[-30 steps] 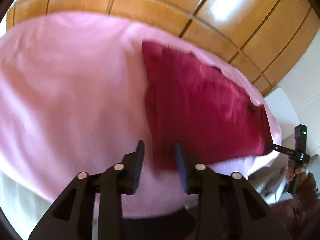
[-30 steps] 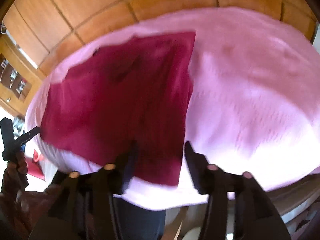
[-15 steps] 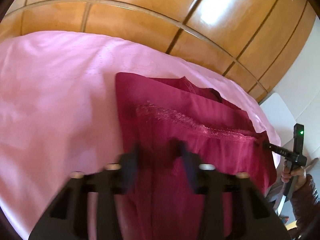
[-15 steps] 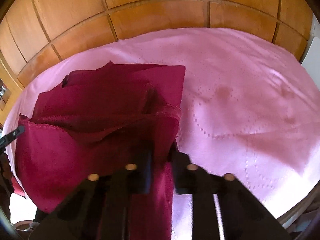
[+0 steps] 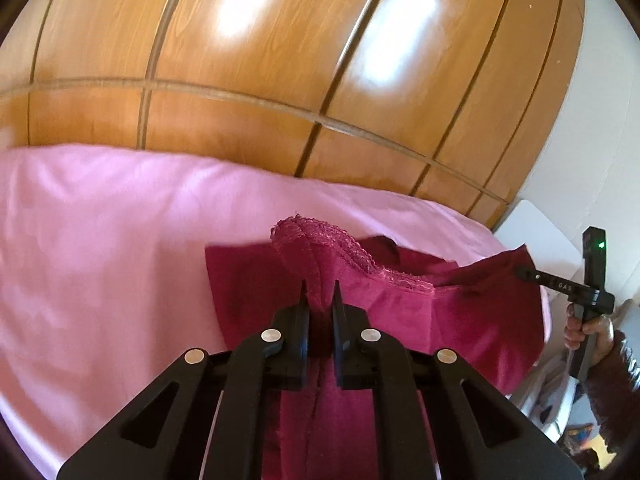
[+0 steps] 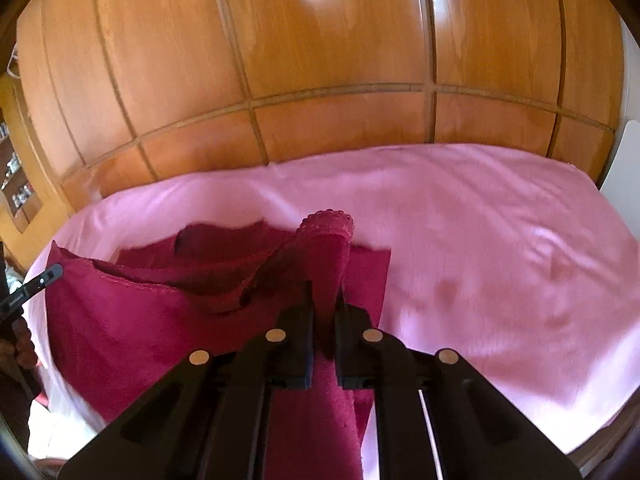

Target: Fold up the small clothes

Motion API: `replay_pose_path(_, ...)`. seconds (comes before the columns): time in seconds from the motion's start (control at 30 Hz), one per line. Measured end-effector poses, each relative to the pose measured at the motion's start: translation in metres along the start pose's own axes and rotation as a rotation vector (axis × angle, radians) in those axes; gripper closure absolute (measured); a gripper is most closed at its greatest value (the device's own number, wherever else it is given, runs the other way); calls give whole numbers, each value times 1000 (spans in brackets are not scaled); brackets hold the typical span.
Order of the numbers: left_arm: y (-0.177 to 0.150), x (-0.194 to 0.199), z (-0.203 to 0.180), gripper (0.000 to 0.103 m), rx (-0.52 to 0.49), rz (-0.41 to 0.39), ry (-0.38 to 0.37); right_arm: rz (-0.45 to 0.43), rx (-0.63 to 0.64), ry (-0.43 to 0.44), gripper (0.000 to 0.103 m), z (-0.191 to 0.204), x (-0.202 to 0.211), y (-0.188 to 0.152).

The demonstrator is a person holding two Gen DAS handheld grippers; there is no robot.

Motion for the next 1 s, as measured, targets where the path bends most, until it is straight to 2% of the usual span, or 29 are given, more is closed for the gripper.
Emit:
replay_pose_path(0.2,22,-51,32,95,14,15,76,16,-65,-59,96,-21,-58,21)
replay_pose_path(0.33,26,-92,63,95,43,58,140,61,-83,-106,96,-32,-102,19)
replay_pose_path(0.4,21,-109,73,95,46,89,166,117,-75,-136,96,-36,-123,6)
replay_pose_path(0.5,-6,-133,89,95,-7,178,241,203,-62,-154,96,-38,-146,-20)
replay_pose_path(0.57,-25,-142,96,95,-11,237,255,222,-52,-157,87,-40,-150,-28)
replay_pose_path(0.6,-28,-141,97,91,-18,236,265,215,-60,-151,86,-41,-145,-27)
replay_pose_path(0.67,-25,-130,96,86,-13,215,281,192,-86,-125,69,-41,-132,-21)
replay_pose_path(0.73,-18,-114,95,86,-1,187,299,158,-99,-104,67,-44,-110,-18)
replay_pose_path(0.8,-12,-98,89,86,-32,150,318,136,-124,-66,67,-47,-79,-18)
replay_pose_path(0.87,-12,-79,76,86,-57,119,303,131,-139,-39,67,-51,-54,-23)
replay_pose_path(1.0,-26,-48,42,86,-89,97,239,170,-150,59,66,-52,10,-57)
Point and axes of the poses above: each gripper's, at about its wrist camera, not at the fingertips, and x roughly against the way its jaws point, z to its left, y to its top, the point moved 10 cm from there along -x, roughly the way its jaws point, and after that the axes turned 12 degrees about -z, right-handed, at the moved point
